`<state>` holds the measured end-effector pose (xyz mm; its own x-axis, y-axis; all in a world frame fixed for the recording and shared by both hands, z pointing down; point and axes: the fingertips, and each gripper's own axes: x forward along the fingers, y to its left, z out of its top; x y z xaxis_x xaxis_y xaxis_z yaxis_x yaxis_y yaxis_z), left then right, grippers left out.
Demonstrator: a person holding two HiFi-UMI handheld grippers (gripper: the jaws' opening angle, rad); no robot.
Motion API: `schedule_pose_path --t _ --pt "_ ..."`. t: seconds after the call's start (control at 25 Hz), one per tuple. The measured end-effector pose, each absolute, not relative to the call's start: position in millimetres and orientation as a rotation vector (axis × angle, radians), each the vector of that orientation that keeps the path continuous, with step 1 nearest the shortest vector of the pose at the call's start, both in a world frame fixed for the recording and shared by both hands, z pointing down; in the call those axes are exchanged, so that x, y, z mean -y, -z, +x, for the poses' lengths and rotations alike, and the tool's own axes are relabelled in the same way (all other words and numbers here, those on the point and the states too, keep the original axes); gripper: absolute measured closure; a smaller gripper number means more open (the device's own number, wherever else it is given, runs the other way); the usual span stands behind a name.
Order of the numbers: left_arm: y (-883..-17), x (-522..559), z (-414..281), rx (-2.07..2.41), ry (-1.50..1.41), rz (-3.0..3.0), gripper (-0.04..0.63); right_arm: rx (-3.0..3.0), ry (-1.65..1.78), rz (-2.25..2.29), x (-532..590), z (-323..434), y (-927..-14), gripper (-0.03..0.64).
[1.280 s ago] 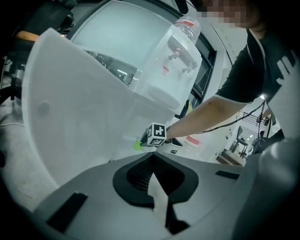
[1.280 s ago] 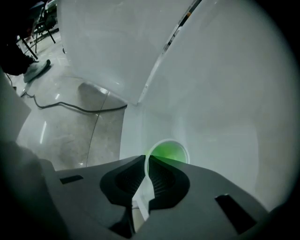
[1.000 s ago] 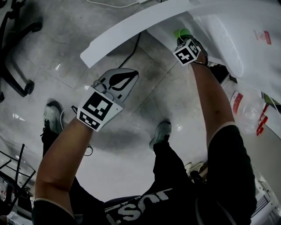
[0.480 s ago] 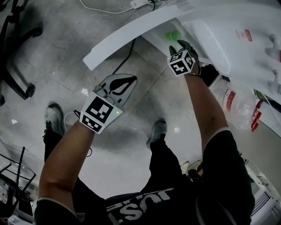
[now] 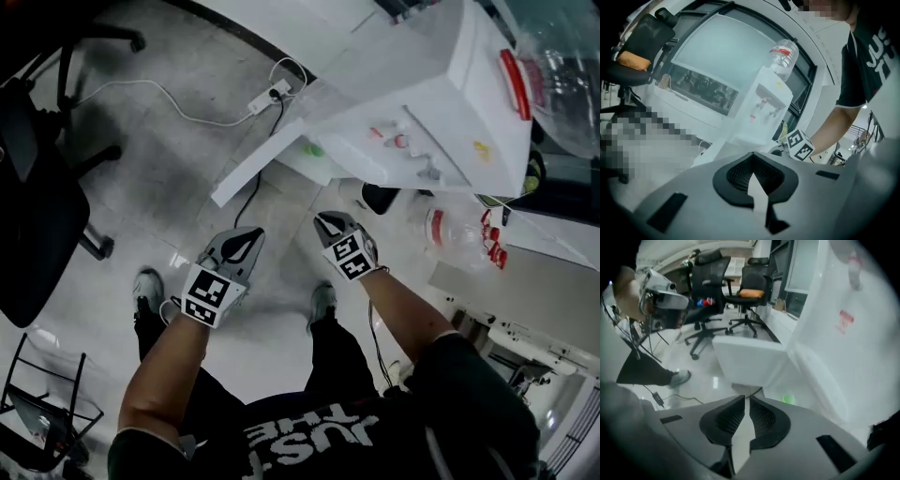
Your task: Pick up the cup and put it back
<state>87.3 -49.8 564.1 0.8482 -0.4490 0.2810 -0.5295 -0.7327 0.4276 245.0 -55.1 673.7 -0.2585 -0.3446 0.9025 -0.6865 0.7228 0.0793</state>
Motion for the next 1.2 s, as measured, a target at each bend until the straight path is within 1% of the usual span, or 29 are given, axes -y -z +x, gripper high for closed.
schedule_pose_path --t 0.16,0.36,0.6,0.72,0.92,1.04,1.2 --pt "-448.5 50.3 55.2 0.766 -0.122 2.553 0.588 1.989 -0.520 0.849 42.8 202.7 -546.3 0.573" --pt "-307.3 52.7 2.5 0.739 -0.047 2.668 0.588 2.078 -0.552 0.895 39.7 143.8 -392.7 0.583" --pt "-177.3 46.2 -86.0 0.551 -0.124 2.775 0.588 2.136 -0.593 1.111 18.2 75.8 -238.5 0.583" --pt "-127.3 39.4 -113.7 0.437 -0.179 2.865 0.588 2.181 -0.589 1.245 2.3 57.2 -180.5 0.583" --pt "-68.9 30.8 -116.1 0.379 -0.203 2.906 0.588 2.248 -0.579 1.513 -26.9 75.1 -103.9 0.583" --pt "-33.3 18.2 -94.2 0.349 -0.187 2.939 0.588 2.291 -0.532 1.651 -52.0 100.6 -63.5 0.583" --pt "8.5 -8.9 -48.6 0.334 -0.166 3.008 0.588 2.336 -0.438 1.744 -95.7 144.5 -17.5 0.583"
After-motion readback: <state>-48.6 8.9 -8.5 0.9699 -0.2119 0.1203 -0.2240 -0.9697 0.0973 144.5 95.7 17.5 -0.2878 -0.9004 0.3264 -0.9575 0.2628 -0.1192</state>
